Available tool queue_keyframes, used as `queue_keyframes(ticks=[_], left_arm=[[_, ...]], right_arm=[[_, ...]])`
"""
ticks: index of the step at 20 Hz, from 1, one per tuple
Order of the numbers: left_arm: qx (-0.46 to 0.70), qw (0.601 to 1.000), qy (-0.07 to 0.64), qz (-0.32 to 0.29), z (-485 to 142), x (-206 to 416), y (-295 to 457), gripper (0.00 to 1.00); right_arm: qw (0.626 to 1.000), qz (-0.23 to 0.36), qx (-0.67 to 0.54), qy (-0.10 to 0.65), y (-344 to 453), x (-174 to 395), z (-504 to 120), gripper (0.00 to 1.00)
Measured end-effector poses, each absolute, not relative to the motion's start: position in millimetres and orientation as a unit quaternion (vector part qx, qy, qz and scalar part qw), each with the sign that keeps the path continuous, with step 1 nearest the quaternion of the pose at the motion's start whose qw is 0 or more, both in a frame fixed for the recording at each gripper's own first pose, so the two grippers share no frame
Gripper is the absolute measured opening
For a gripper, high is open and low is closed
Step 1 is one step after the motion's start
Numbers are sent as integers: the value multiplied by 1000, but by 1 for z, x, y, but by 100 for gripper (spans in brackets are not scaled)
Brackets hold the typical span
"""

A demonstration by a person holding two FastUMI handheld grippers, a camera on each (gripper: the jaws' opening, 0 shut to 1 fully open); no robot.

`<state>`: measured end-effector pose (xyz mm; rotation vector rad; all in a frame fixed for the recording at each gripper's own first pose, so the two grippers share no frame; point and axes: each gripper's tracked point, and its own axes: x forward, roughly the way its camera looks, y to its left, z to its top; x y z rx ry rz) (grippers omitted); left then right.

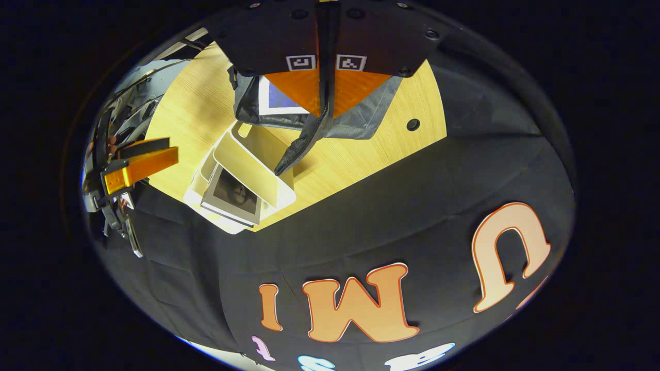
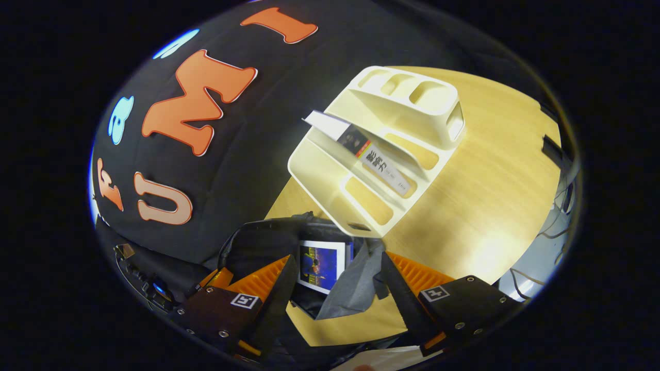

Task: Open the schoolbag, grab two books from the bookshelf and put them into the schoolbag.

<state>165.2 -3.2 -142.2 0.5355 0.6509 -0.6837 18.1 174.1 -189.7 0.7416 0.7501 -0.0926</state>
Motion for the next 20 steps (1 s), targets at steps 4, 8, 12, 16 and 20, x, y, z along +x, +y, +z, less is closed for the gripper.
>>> queue_keyframes(ticks=[4, 8, 12, 16, 20], left_arm=[[249, 858, 312, -325, -143, 162, -4, 1], [250, 858, 314, -320, -144, 160, -3, 1], [249, 859, 317, -315, -145, 158, 0, 1], [246, 860, 323, -310, -147, 155, 5, 1], [247, 860, 329, -302, -148, 157, 11, 1]], right_arm=[[890, -68, 288, 347, 130, 15, -171, 98], [907, -54, 235, 345, 117, 28, -141, 98], [925, -46, 161, 341, 108, 56, -107, 98], [931, -31, 99, 351, 107, 96, -86, 98], [925, -14, 50, 376, 116, 135, -89, 98]])
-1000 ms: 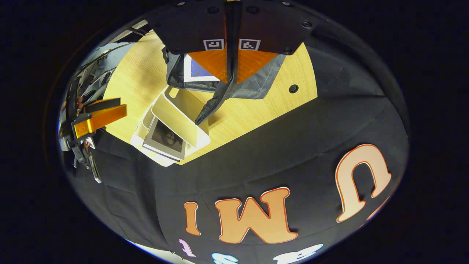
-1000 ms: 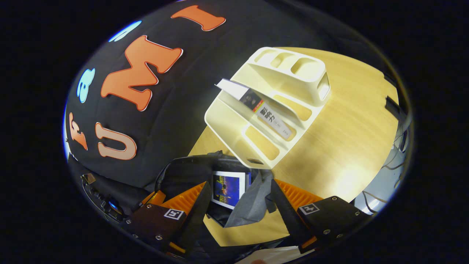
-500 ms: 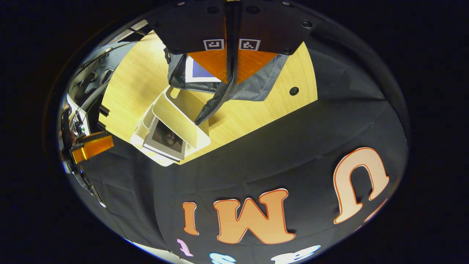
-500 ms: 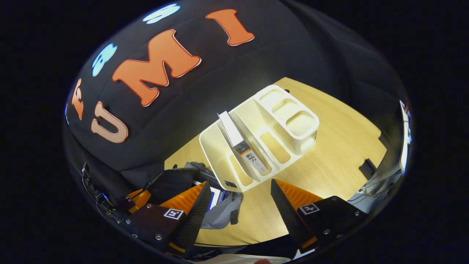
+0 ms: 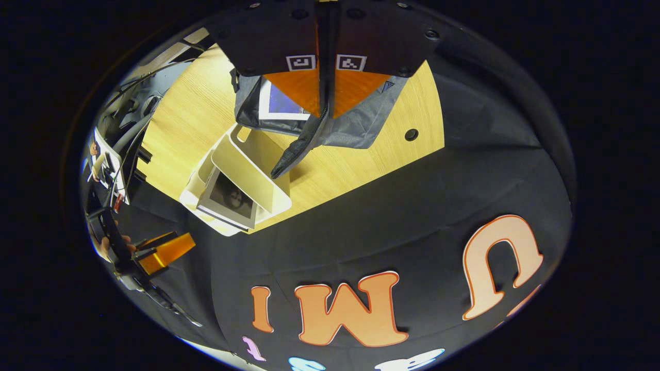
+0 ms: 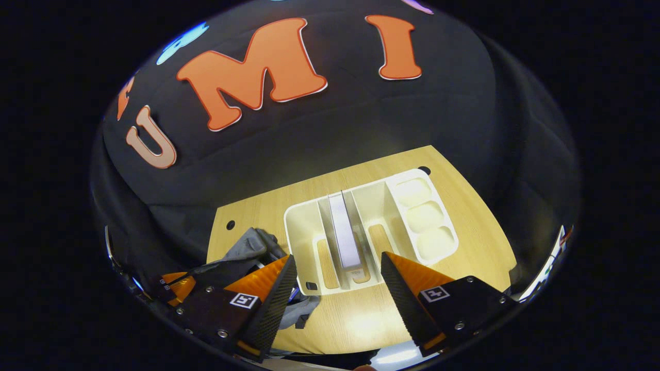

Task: Open the schoolbag, grab two books from the bookshelf and put them into the schoolbag.

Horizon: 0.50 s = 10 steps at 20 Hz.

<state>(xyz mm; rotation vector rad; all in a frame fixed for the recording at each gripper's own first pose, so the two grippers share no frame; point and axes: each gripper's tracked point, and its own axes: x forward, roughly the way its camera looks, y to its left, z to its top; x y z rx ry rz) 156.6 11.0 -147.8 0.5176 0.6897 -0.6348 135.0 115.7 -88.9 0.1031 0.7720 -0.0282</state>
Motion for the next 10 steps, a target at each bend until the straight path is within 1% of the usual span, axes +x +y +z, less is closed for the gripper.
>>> queue_keyframes(ticks=[4, 10], left_arm=[[247, 863, 331, -291, -149, 160, 16, 1], [232, 869, 341, -275, -153, 157, 23, 1]], right_arm=[[915, -8, 8, 404, 113, 170, -108, 98], [889, 6, -10, 457, 112, 200, -144, 99]])
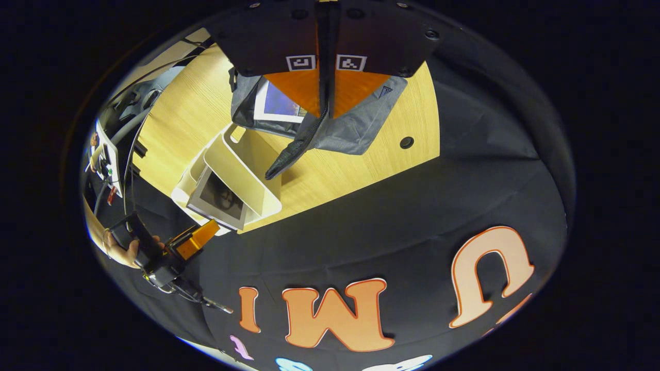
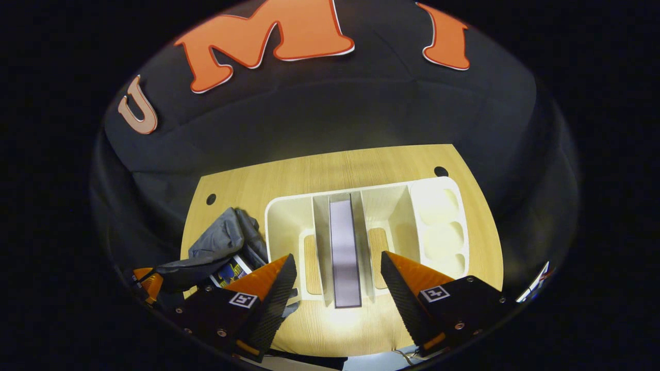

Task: Open the schoolbag, grab two books from the bookshelf and put them into the schoolbag.

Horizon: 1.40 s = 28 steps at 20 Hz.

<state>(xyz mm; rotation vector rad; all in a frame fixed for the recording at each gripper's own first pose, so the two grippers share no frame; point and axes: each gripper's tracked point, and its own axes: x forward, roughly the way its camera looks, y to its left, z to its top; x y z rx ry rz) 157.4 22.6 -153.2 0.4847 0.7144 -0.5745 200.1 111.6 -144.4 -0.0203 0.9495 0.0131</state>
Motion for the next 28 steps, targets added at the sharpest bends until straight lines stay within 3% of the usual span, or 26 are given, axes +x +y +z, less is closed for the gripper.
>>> queue_keyframes(ticks=[4, 6, 10, 11, 12, 13, 14, 15, 16, 17, 28], left_arm=[[229, 868, 344, -274, -155, 155, 21, 1], [230, 869, 346, -270, -155, 155, 23, 1], [231, 868, 349, -268, -155, 155, 21, 1], [231, 868, 349, -268, -155, 155, 20, 1], [231, 867, 350, -269, -156, 155, 21, 1], [231, 867, 350, -269, -156, 154, 20, 1], [231, 867, 350, -269, -156, 155, 20, 1], [231, 867, 350, -270, -156, 156, 20, 1], [232, 866, 351, -271, -156, 156, 20, 1], [232, 866, 351, -272, -157, 156, 19, 1], [228, 862, 350, -288, -161, 154, 15, 1]], right_arm=[[877, 7, -20, 480, 107, 217, -164, 98], [873, 3, -28, 487, 102, 221, -173, 93], [864, -1, -15, 503, 98, 224, -188, 66], [866, -5, -8, 499, 97, 226, -186, 51], [869, -10, -4, 494, 97, 227, -184, 48], [870, -12, -4, 493, 93, 228, -185, 35], [870, -13, -2, 492, 93, 226, -182, 34], [872, -12, 1, 490, 93, 224, -179, 43], [872, -11, 3, 489, 94, 223, -175, 43], [874, -11, 6, 486, 96, 221, -171, 33], [913, 1, -17, 408, 110, 180, -66, 32]])
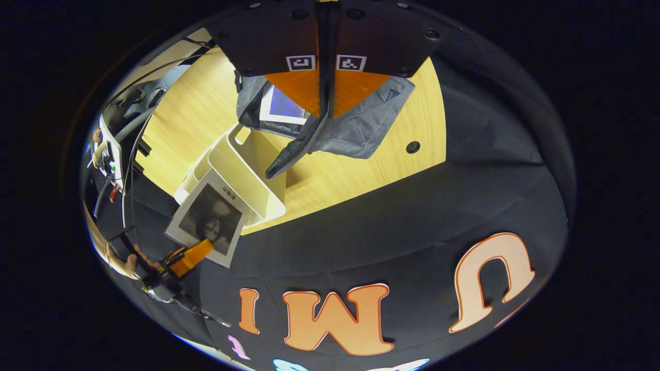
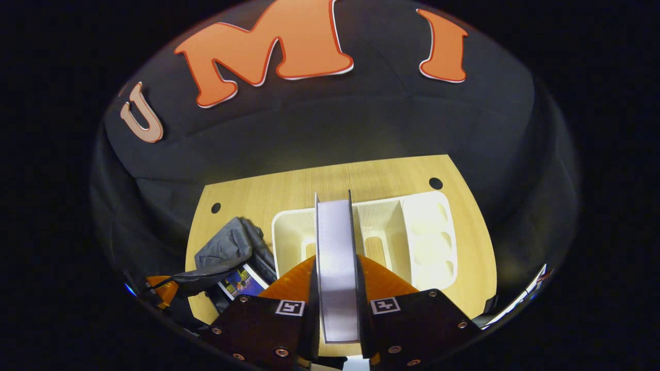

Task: Open the schoolbag, grab two books from the bookshelf and put them into the schoolbag.

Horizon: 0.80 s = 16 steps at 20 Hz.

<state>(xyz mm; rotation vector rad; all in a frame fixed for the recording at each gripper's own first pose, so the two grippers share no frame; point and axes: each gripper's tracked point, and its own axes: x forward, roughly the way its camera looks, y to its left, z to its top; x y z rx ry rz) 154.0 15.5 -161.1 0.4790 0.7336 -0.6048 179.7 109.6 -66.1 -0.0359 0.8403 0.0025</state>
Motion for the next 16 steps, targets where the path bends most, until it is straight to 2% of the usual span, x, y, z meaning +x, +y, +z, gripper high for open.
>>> queue_keyframes(ticks=[4, 9, 13, 16], left_arm=[[228, 861, 349, -292, -162, 157, 17, 1], [232, 861, 345, -293, -156, 166, 17, 1], [223, 866, 337, -294, -155, 168, 16, 1], [232, 862, 337, -300, -152, 170, 14, 1]], right_arm=[[934, 6, -21, 356, 116, 139, -15, 32], [946, 34, 39, 321, 128, 70, 22, 31], [934, 48, 149, 321, 137, 28, 3, 31], [908, 58, 257, 327, 146, 7, -31, 31]])
